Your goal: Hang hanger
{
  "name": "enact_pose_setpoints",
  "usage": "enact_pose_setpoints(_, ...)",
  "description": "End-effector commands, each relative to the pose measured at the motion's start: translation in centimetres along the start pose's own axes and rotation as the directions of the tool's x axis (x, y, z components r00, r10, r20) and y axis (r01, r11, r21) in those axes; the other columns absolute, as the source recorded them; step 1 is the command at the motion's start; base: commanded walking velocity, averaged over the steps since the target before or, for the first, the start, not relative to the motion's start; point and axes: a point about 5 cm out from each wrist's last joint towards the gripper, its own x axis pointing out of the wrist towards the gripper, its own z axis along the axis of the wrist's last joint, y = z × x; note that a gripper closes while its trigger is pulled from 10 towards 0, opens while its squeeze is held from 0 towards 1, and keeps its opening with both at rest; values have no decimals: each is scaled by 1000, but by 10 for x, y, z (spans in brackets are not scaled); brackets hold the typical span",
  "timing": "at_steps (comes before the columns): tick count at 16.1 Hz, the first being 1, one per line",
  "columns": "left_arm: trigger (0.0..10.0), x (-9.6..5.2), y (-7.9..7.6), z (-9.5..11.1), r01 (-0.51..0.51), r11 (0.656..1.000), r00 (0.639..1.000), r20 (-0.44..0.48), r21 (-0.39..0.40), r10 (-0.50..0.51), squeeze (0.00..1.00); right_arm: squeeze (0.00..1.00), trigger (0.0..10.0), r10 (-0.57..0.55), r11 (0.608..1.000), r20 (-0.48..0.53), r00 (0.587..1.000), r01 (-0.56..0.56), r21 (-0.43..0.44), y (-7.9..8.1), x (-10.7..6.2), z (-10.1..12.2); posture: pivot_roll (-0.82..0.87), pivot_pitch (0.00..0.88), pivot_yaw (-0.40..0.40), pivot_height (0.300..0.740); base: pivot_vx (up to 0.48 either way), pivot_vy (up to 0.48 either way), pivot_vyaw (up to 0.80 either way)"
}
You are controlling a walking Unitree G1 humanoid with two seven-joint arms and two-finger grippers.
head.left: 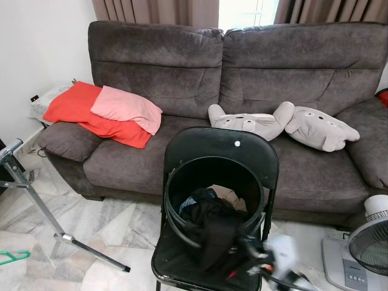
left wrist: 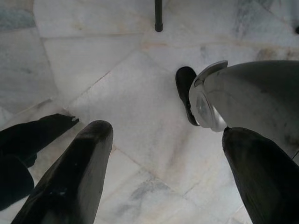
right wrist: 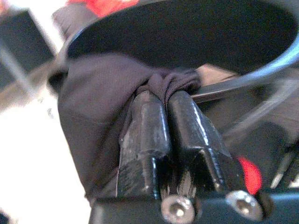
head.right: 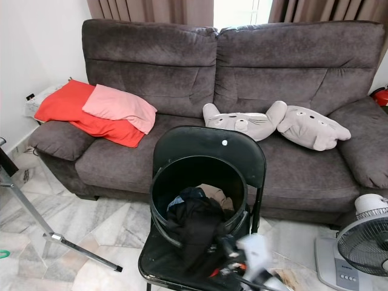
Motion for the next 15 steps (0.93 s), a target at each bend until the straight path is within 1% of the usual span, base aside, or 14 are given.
enact_pose_setpoints(1, 10000, 0, 1, -2, 3, 1000, 1000, -16, 7, -3, 0, 0, 0, -50, 999, 75, 996, 48, 21, -3, -2, 13, 35, 0, 52, 740, 0, 0, 0)
enact_pose_setpoints(2, 10000, 0, 1, -2, 3, 1000, 1000, -16, 8, -3, 0, 0, 0, -61, 998, 99, 993, 59, 29, -1, -4, 18, 34, 0, 51, 740, 0, 0, 0)
enact_pose_setpoints(3, 10000, 0, 1, -2, 4, 1000, 1000, -15, 9, -4, 0, 0, 0, -97, 994, 178, 979, 86, 68, 2, -6, 34, 32, 0, 51, 740, 0, 0, 0)
enact_pose_setpoints(4, 10000, 0, 1, -1, 4, 1000, 1000, -13, 11, -3, 0, 0, 0, -123, 990, 231, 965, 105, 90, 1, -3, 48, 29, 0, 52, 740, 0, 0, 0)
enact_pose_setpoints(5, 10000, 0, 1, -1, 3, 1000, 1000, -12, 11, -3, 0, 0, 0, -136, 989, 277, 951, 113, 99, -1, 2, 61, 27, 0, 53, 740, 0, 0, 0)
enact_pose_setpoints(6, 10000, 0, 0, 0, 3, 1000, 1000, -12, 12, -3, 0, 0, 0, -134, 990, 310, 941, 114, 82, -5, 13, 77, 27, 0, 52, 740, 0, 0, 0)
enact_pose_setpoints(8, 10000, 0, 0, 0, 3, 1000, 1000, -10, 10, -3, 0, 0, 0, -108, 994, 332, 937, 92, 62, -7, 28, 93, 32, 0, 50, 740, 0, 0, 0)
enact_pose_setpoints(9, 10000, 0, 0, 0, 3, 1000, 1000, -10, 7, -3, 0, 0, 0, -95, 995, 324, 941, 83, 49, -9, 38, 98, 35, 0, 50, 740, 0, 0, 0)
enact_pose_setpoints(10, 10000, 0, 0, 0, 4, 1000, 1000, -10, 5, -4, 0, 0, 0, -73, 997, 243, 967, 77, -8, -11, 51, 96, 37, 0, 50, 740, 0, 0, 0)
enact_pose_setpoints(11, 10000, 0, 0, 0, 5, 1000, 1000, -10, 5, -5, 0, 0, 0, -69, 997, 217, 974, 77, -26, -11, 54, 94, 38, 0, 49, 740, 0, 0, 0)
enact_pose_setpoints(12, 10000, 0, -1, 0, 5, 1000, 1000, -10, 1, -5, 0, 0, 0, -93, 991, 67, 993, 98, -89, -15, 62, 77, 43, 0, 46, 740, 0, 0, 0)
enact_pose_setpoints(14, 10000, 0, -1, -1, 6, 1000, 1000, -10, -3, -6, 0, 0, 0, -150, 987, -46, 988, 146, -65, -19, 62, 59, 47, 0, 44, 740, 0, 0, 0)
enact_pose_setpoints(15, 10000, 0, -1, -1, 6, 1000, 1000, -11, -3, -6, 0, 0, 0, -140, 989, -62, 988, 137, -54, -17, 61, 54, 46, 0, 45, 740, 0, 0, 0)
